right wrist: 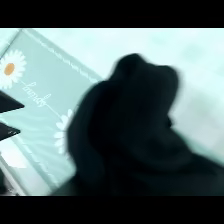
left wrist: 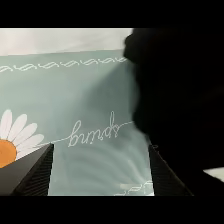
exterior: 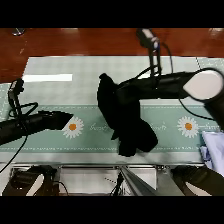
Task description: Fold the shirts.
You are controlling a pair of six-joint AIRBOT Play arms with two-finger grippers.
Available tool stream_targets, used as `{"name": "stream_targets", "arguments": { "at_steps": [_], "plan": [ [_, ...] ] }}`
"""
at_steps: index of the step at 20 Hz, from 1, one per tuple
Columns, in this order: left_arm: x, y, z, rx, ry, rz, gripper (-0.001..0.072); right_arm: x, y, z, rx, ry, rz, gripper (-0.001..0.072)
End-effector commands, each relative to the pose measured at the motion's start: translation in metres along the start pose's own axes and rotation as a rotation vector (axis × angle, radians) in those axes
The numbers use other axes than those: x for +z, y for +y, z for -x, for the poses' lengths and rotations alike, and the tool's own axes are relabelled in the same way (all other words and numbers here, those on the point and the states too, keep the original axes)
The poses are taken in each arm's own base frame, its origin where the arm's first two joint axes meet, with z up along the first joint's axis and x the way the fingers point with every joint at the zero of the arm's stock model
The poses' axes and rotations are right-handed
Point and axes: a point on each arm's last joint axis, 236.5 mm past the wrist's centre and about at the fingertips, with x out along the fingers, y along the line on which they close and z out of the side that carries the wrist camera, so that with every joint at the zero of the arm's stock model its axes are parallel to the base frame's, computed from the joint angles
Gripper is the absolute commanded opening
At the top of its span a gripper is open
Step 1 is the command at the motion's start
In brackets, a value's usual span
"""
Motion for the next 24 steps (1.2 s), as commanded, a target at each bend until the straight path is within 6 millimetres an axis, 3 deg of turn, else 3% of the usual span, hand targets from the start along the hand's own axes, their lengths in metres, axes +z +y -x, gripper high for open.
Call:
{"name": "stream_targets", "arguments": {
  "at_steps": [1, 3, 5, 6, 8, 9, 10, 11, 12, 14, 15, 17, 20, 23, 24],
  "plan": [
    [-0.003, -0.001, 0.0, -0.007, 0.012, 0.006, 0.07, -0.03, -0.01, -0.029, 0.019, 0.071, -0.069, 0.0626],
    [-0.003, 0.0, -0.002, -0.005, 0.019, 0.009, 0.07, -0.018, -0.043, 0.001, -0.073, 0.069, -0.053, 0.0625],
    [-0.011, 0.0, -0.003, -0.006, 0.053, 0.012, 0.07, -0.004, -0.113, 0.062, -0.286, 0.026, -0.083, 0.0624],
    [-0.016, 0.002, -0.004, 0.001, 0.079, 0.019, 0.07, -0.01, -0.157, 0.103, -0.43, 0.026, -0.133, 0.0622],
    [-0.026, 0.022, -0.011, 0.07, 0.139, 0.121, 0.07, -0.051, -0.239, 0.191, -0.716, 0.028, -0.316, 0.0612],
    [-0.036, 0.034, -0.02, 0.109, 0.183, 0.198, 0.07, -0.081, -0.271, 0.23, -0.829, -0.012, -0.466, 0.0612],
    [-0.05, 0.042, -0.031, 0.121, 0.242, 0.239, 0.0699, -0.11, -0.291, 0.253, -0.877, -0.088, -0.631, 0.0611],
    [-0.069, 0.047, -0.044, 0.115, 0.319, 0.293, 0.07, -0.132, -0.3, 0.258, -0.861, -0.156, -0.746, 0.0612],
    [-0.086, 0.05, -0.055, 0.101, 0.387, 0.318, 0.07, -0.152, -0.3, 0.249, -0.796, -0.196, -0.829, 0.0611],
    [-0.111, 0.058, -0.072, 0.087, 0.509, 0.331, 0.07, -0.175, -0.29, 0.211, -0.661, -0.21, -0.907, 0.0611],
    [-0.115, 0.058, -0.081, 0.059, 0.539, 0.333, 0.07, -0.183, -0.28, 0.186, -0.583, -0.19, -0.92, 0.061],
    [-0.111, 0.036, -0.1, -0.086, 0.541, 0.357, 0.0699, -0.203, -0.266, 0.152, -0.496, -0.119, -0.94, 0.061],
    [-0.099, 0.013, -0.122, -0.239, 0.504, 0.417, 0.07, -0.227, -0.249, 0.124, -0.449, -0.018, -0.934, 0.0609],
    [-0.121, 0.01, -0.136, -0.259, 0.579, 0.409, 0.0684, -0.242, -0.234, 0.106, -0.415, 0.061, -0.91, 0.061],
    [-0.124, 0.01, -0.138, -0.265, 0.59, 0.387, 0.045, -0.247, -0.227, 0.099, -0.397, 0.094, -0.899, 0.061]
  ]
}}
